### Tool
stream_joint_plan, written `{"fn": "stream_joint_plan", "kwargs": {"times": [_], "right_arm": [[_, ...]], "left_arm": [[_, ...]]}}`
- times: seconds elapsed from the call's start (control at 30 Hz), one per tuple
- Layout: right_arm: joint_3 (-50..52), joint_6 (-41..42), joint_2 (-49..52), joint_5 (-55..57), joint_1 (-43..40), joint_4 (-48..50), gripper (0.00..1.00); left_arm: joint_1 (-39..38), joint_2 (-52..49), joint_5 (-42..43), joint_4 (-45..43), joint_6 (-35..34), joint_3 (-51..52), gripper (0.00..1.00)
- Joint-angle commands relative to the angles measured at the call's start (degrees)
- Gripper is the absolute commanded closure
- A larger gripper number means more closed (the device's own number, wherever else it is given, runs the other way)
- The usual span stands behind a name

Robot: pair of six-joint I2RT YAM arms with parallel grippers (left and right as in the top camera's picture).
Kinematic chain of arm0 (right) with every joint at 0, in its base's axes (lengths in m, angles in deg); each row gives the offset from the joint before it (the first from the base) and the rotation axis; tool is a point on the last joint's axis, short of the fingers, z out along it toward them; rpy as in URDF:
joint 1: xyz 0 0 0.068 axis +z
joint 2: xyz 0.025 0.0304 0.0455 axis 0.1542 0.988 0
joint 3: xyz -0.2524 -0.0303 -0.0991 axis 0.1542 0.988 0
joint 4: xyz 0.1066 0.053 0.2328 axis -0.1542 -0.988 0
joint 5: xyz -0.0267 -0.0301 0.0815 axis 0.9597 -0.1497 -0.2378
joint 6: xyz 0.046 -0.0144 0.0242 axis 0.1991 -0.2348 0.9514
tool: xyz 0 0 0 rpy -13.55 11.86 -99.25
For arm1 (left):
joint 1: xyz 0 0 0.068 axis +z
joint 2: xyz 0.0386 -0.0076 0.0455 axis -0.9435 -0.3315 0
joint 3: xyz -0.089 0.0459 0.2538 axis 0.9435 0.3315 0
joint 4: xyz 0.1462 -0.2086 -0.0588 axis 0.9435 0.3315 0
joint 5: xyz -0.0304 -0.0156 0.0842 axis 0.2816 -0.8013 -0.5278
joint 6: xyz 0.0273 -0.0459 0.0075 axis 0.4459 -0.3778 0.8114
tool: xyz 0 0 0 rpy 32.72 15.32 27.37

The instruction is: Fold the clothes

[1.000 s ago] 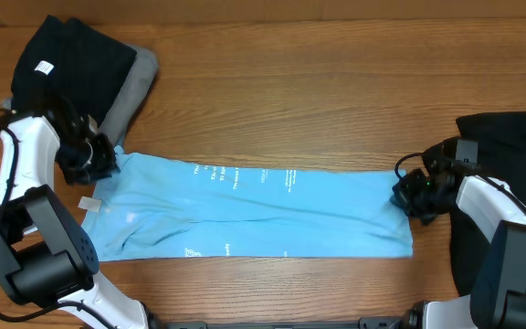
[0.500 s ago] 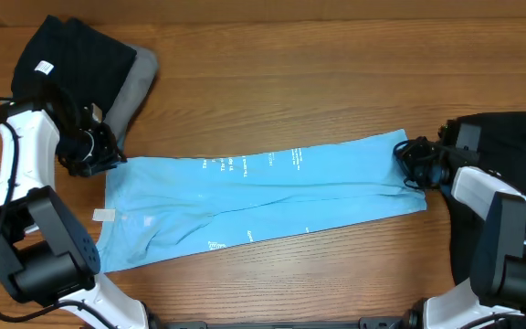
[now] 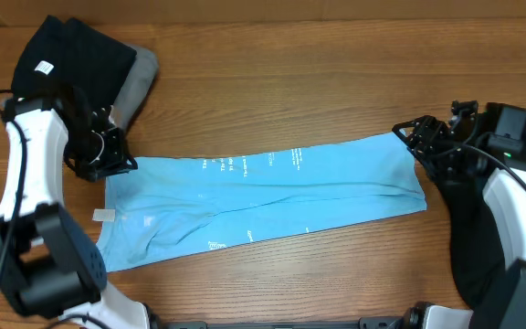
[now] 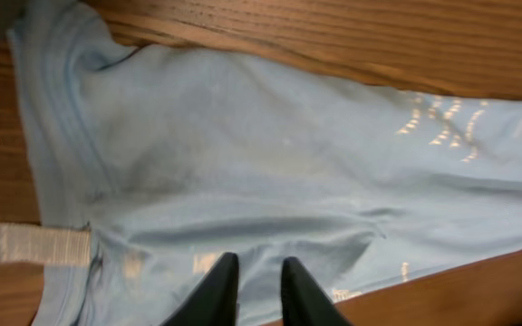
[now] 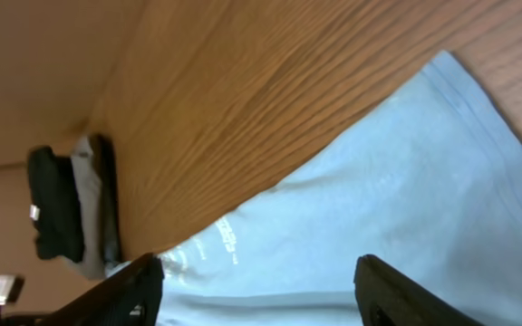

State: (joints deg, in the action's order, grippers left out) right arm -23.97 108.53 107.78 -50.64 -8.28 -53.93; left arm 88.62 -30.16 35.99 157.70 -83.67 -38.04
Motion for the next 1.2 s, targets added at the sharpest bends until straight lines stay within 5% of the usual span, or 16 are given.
{"fn": "stream_joint_plan", "kwargs": {"times": [0.0,0.27,0.53,0.67,0.9,1.17], "right_arm": [[-0.94,-3.04,-1.84,0.24,-2.99,-3.02,0.27],[-0.92,-8.74,0.00,3.56,-6.05,-10.69,0.23],[-0.92,-9.31,0.00,3.61,-6.08,-13.11,0.24],[-0.92,-9.29,0.00,3.61,-6.08,-13.40,0.28],[-0.92,-9.29,0.00,3.63,-6.08,-13.46,0.29],[-0.74,-9.27,0.02,10.60,-6.08,-14.78,0.31]], "left_arm": [[-0.22,9.31,-0.17,1.64,1.60,-1.25,0.66],[-0.92,11.91,-1.79,6.69,0.48,1.57,0.50],[-0.92,11.91,-8.79,-10.67,-11.13,20.76,0.95],[-0.74,11.91,-17.31,-21.49,-17.49,29.73,0.95],[-0.72,11.76,-24.39,-35.08,-18.69,39.52,0.96],[6.75,10.51,-33.24,-34.97,-21.90,40.54,0.96]]}}
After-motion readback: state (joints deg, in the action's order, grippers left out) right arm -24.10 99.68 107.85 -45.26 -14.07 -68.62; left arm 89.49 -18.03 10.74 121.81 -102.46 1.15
